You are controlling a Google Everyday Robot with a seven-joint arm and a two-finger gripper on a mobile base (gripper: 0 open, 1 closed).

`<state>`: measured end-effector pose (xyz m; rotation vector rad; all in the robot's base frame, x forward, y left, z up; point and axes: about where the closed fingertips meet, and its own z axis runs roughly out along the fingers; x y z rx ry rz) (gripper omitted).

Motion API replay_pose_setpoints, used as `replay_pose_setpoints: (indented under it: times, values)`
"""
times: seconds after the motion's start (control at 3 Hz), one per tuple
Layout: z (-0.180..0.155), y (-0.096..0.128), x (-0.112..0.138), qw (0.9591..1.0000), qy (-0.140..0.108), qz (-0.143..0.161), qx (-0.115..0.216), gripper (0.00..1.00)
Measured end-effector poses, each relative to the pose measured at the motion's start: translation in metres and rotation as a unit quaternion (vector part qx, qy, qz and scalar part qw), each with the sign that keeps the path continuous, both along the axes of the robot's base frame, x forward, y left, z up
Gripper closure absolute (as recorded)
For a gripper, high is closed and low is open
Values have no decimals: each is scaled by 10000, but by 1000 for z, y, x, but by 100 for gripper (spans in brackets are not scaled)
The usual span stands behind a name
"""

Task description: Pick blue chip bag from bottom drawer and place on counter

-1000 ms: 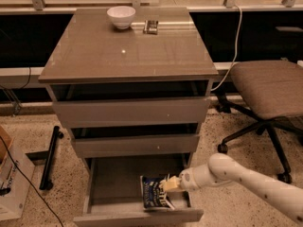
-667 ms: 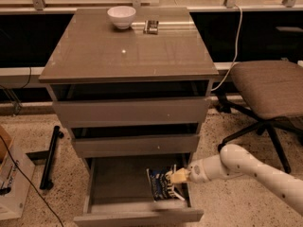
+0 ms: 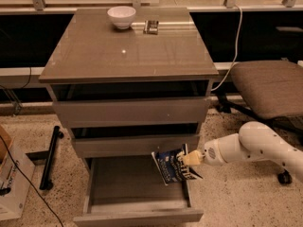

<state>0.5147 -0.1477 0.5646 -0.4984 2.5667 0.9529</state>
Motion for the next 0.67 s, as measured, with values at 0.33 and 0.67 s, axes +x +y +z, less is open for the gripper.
replay_pose_setpoints:
  times: [0.33, 0.67]
  values:
    - [65, -11, 6, 9967, -690, 91, -416, 100]
    - [131, -15, 12, 9872, -1407, 137, -744, 100]
